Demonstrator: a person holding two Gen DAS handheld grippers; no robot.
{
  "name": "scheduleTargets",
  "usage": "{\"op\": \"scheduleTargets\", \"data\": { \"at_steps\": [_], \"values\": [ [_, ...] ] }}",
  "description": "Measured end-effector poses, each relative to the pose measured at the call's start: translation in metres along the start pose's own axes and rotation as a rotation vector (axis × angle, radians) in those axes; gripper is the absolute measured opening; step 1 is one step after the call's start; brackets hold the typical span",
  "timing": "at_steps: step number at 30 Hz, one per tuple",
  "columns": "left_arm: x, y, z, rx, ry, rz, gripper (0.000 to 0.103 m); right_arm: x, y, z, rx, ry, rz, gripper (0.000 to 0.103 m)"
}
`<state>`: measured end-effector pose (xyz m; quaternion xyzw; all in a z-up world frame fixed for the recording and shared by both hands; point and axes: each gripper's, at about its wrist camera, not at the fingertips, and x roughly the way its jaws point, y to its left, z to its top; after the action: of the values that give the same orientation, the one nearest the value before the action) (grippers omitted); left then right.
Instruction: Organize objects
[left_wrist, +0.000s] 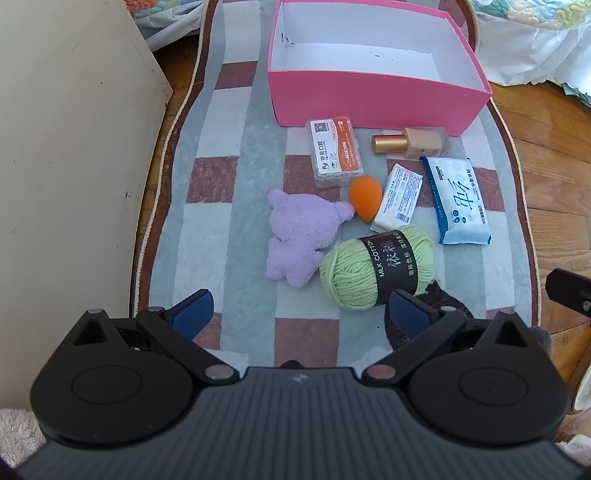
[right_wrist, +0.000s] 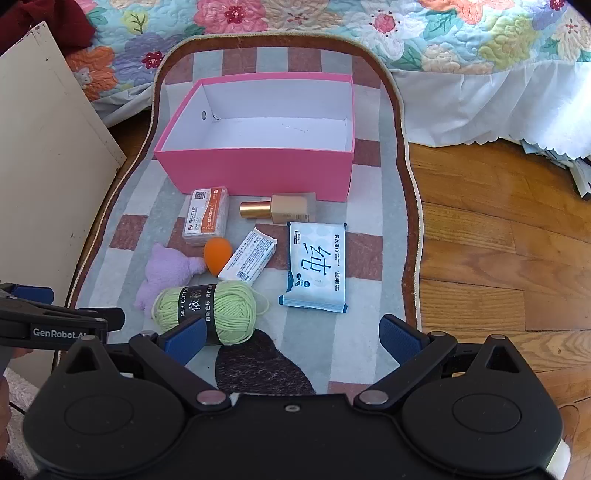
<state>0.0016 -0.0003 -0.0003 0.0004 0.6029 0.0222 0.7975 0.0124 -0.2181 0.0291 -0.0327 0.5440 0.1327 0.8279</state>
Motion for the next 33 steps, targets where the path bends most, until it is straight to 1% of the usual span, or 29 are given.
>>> {"op": "scheduleTargets", "data": {
  "at_steps": [9,19,24,33],
  "values": [
    [-0.002,0.001,0.000,-0.001,-0.001,-0.010,0.103,0.000,0.001,0.000,-0.003,0.000,-0.009,0.101],
    [-0.007,0.010,0.001,-0.036,-0.008,-0.011,0.103,0.002,-0.004,0.000,0.019,0.002,-0.028,0.101],
    [-0.014,0.011,0.000,-0.031,-0.023,-0.009,0.103,-0.003,-0.010,0.002,0.036,-0.025,-0.035,0.101],
    [-0.017,0.010,0.000,-0.034,-0.022,-0.013,0.103,0.002,-0.014,0.000,0.053,-0.002,-0.030,0.101]
  ]
}}
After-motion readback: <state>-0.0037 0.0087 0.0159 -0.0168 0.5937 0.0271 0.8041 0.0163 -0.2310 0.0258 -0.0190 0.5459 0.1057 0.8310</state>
